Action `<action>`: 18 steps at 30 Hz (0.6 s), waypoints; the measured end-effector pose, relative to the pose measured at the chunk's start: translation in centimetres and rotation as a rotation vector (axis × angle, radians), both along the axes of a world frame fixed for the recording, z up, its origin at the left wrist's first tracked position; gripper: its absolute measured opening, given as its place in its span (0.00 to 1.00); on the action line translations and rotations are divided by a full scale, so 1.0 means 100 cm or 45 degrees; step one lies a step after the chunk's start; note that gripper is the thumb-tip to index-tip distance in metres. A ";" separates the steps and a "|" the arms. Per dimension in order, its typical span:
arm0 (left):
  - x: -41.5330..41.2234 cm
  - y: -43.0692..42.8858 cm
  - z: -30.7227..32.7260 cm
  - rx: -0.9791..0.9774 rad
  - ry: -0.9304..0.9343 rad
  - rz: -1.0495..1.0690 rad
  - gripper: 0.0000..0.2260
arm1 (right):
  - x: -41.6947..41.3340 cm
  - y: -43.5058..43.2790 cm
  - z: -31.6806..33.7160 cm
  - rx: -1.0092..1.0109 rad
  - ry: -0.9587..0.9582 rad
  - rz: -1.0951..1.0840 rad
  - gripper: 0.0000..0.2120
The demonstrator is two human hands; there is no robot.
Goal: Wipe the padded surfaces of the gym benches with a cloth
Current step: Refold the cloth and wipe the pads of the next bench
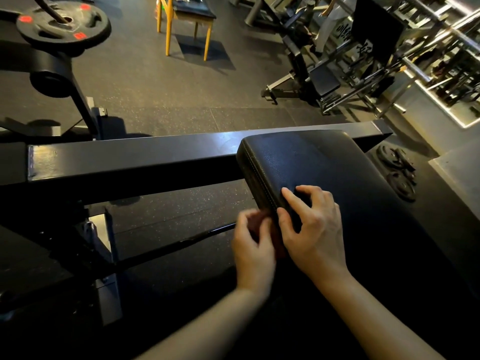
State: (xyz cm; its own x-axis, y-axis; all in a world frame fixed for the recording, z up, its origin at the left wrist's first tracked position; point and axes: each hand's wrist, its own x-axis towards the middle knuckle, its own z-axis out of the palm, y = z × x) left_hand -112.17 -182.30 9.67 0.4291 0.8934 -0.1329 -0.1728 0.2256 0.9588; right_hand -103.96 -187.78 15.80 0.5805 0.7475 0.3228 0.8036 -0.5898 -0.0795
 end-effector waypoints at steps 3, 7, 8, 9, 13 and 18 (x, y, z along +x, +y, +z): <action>0.008 0.023 -0.006 0.208 0.036 -0.028 0.07 | 0.000 0.001 -0.001 0.003 -0.004 -0.005 0.21; 0.045 0.101 -0.005 0.228 0.129 0.170 0.05 | 0.001 0.002 0.000 -0.027 -0.002 -0.002 0.22; 0.045 0.094 -0.006 0.224 0.133 0.177 0.04 | 0.001 0.001 -0.001 -0.028 -0.002 -0.004 0.22; 0.039 0.076 -0.008 0.239 0.116 0.161 0.04 | 0.001 0.001 0.000 -0.022 -0.005 -0.004 0.22; -0.021 -0.010 -0.016 0.298 -0.031 -0.218 0.05 | 0.000 0.002 -0.001 -0.009 -0.007 -0.017 0.22; 0.041 0.094 0.000 0.294 0.137 0.146 0.06 | 0.001 0.002 0.000 -0.015 -0.001 -0.008 0.22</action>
State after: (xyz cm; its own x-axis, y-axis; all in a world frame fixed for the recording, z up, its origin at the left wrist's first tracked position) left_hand -108.11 -172.88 9.65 0.3180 0.9472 0.0403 -0.0790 -0.0159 0.9967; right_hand -103.88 -187.61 15.78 0.5852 0.7474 0.3145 0.7998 -0.5960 -0.0718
